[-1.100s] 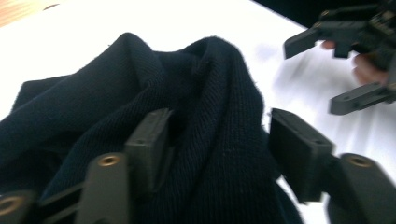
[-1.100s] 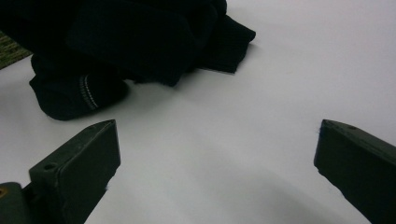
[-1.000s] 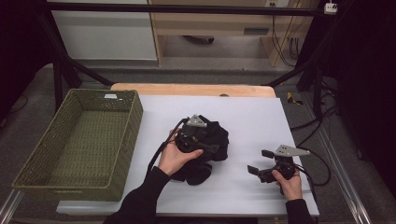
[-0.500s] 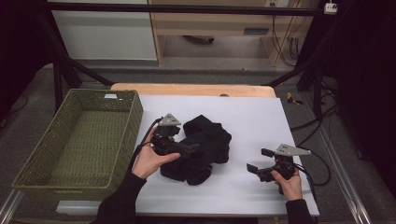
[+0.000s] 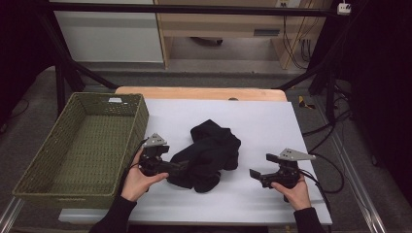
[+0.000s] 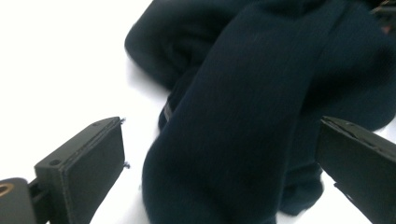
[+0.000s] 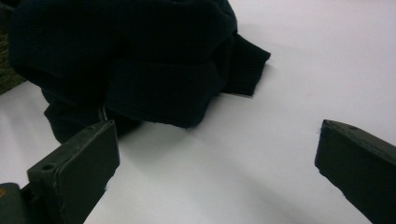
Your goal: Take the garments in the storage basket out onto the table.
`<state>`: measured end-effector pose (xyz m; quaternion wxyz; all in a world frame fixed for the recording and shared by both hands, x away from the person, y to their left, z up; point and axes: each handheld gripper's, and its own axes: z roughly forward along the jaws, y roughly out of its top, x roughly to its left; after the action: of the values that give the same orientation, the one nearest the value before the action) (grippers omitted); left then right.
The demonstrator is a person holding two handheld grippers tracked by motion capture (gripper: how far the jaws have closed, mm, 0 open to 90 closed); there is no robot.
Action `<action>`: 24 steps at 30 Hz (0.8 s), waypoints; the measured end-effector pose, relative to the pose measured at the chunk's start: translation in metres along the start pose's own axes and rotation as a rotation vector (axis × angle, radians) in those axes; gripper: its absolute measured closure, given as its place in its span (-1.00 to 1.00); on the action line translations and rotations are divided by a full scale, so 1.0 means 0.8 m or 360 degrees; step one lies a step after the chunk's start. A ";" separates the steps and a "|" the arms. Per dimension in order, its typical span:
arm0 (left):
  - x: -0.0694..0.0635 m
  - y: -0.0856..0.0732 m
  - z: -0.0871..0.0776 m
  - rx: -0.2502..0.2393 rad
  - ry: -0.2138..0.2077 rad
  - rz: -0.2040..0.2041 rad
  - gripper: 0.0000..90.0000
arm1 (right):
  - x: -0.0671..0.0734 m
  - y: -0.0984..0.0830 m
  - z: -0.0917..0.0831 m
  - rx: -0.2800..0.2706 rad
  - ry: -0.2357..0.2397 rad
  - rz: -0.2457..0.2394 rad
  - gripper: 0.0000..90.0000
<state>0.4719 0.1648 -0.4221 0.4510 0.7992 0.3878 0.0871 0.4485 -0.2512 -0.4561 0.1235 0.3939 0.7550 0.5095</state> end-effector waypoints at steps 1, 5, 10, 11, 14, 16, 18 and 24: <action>0.002 -0.006 0.001 -0.0001 0.0004 -0.0010 -0.98 | 0.003 0.001 0.001 0.0002 0.0004 -0.0002 -0.99; 0.002 -0.015 0.005 0.0023 0.0022 -0.0015 -0.97 | 0.012 0.005 0.007 0.0010 0.0010 -0.0004 -0.98; 0.001 -0.025 0.007 0.0034 0.0041 -0.0007 -0.92 | 0.022 0.008 0.014 0.0021 0.0028 0.0000 -0.93; 0.002 -0.026 0.007 0.0035 0.0043 -0.0010 -0.92 | 0.025 0.009 0.016 0.0021 0.0029 -0.0004 -0.91; 0.005 -0.033 0.010 0.0035 0.0046 -0.0029 -0.83 | 0.033 0.012 0.021 0.0020 0.0044 0.0005 -0.86; 0.006 -0.037 0.013 0.0048 0.0035 -0.0040 -0.75 | 0.038 0.013 0.025 0.0026 0.0046 0.0012 -0.84; 0.007 -0.039 0.016 0.0064 0.0031 -0.0040 -0.67 | 0.041 0.014 0.029 0.0031 0.0045 0.0023 -0.79; 0.009 -0.043 0.020 0.0093 0.0043 -0.0059 -0.43 | 0.049 0.014 0.044 0.0077 0.0017 0.0012 -0.66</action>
<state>0.4658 0.1694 -0.4600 0.4237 0.8034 0.4109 0.0783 0.4487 -0.1978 -0.4535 0.1080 0.3968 0.7662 0.4937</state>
